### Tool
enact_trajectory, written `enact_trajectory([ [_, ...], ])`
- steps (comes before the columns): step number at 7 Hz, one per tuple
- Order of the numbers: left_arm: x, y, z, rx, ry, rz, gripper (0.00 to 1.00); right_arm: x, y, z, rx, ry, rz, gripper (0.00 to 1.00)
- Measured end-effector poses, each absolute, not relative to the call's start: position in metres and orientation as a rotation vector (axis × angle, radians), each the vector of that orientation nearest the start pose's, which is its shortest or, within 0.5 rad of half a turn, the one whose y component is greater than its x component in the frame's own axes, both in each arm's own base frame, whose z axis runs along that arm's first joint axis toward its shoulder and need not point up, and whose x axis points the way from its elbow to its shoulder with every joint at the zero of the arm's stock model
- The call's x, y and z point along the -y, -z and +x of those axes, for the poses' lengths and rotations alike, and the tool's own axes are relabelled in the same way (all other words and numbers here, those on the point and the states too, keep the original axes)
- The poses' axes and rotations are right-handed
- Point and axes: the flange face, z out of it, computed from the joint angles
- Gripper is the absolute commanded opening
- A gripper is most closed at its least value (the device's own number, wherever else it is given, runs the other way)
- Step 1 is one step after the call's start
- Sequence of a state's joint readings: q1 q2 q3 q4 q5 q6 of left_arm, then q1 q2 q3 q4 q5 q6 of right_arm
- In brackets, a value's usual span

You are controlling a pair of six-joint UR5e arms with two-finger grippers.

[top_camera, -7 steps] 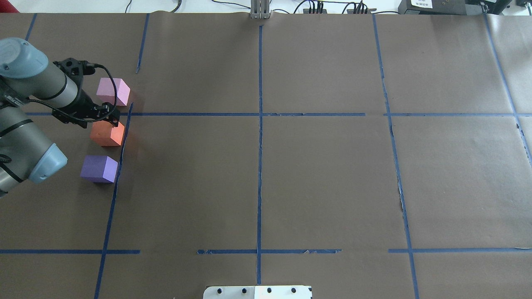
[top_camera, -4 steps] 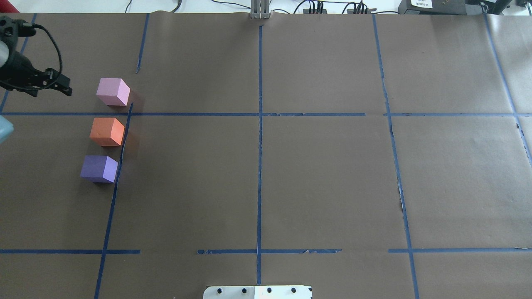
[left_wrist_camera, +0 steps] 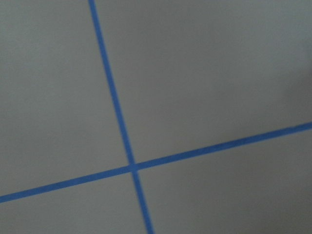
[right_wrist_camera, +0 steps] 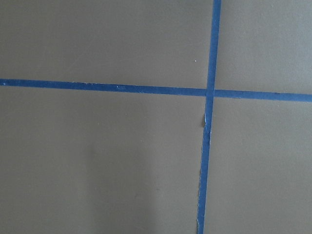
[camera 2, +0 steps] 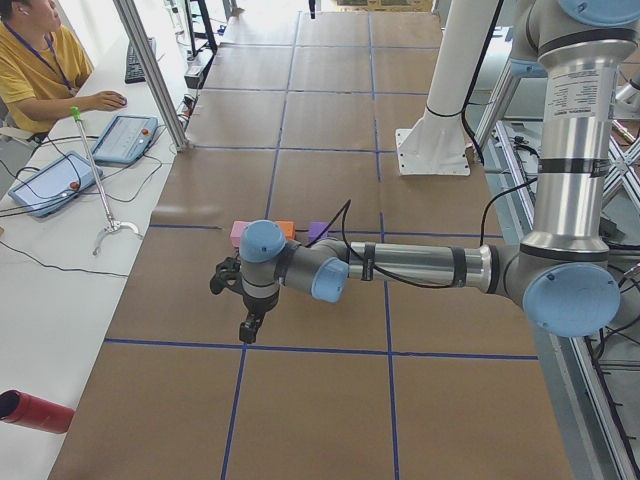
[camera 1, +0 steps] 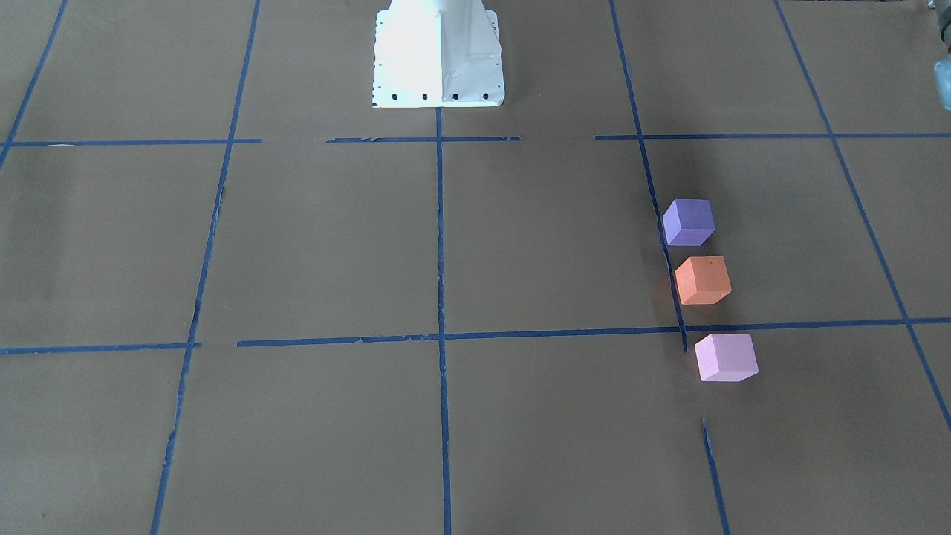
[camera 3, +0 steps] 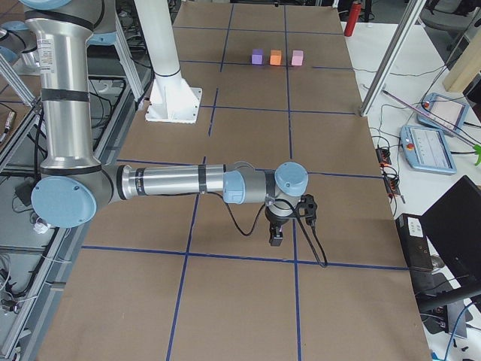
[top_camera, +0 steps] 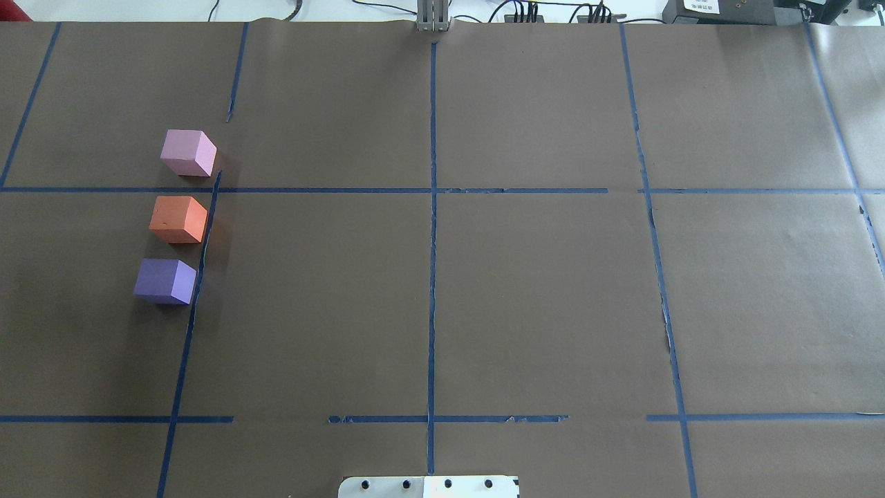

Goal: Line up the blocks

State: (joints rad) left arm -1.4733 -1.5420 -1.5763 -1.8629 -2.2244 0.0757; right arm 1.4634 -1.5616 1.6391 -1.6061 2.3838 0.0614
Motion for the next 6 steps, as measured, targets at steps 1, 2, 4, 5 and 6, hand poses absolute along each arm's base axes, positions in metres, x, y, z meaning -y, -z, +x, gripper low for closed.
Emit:
enact_trajectory([
  [1,0.496,-0.654,-0.033,-0.649,-0.256,0.234,1.00,0.501,-0.621,0.007,0.814,0.061,-0.028,1.00],
  [2,0.497,-0.653,-0.038,-0.650,-0.242,0.199,1.00,0.501,-0.621,0.007,0.814,0.061,-0.028,1.00],
  [4,0.504,-0.646,-0.047,-0.675,-0.210,0.155,1.00,0.501,-0.622,0.007,0.813,0.060,-0.029,1.00],
  [5,0.504,-0.644,-0.047,-0.716,-0.202,0.148,1.00,0.501,-0.622,0.007,0.813,0.060,-0.029,1.00],
  [6,0.503,-0.643,-0.046,-0.747,-0.198,0.144,1.00,0.501,-0.622,0.007,0.813,0.060,-0.029,1.00],
])
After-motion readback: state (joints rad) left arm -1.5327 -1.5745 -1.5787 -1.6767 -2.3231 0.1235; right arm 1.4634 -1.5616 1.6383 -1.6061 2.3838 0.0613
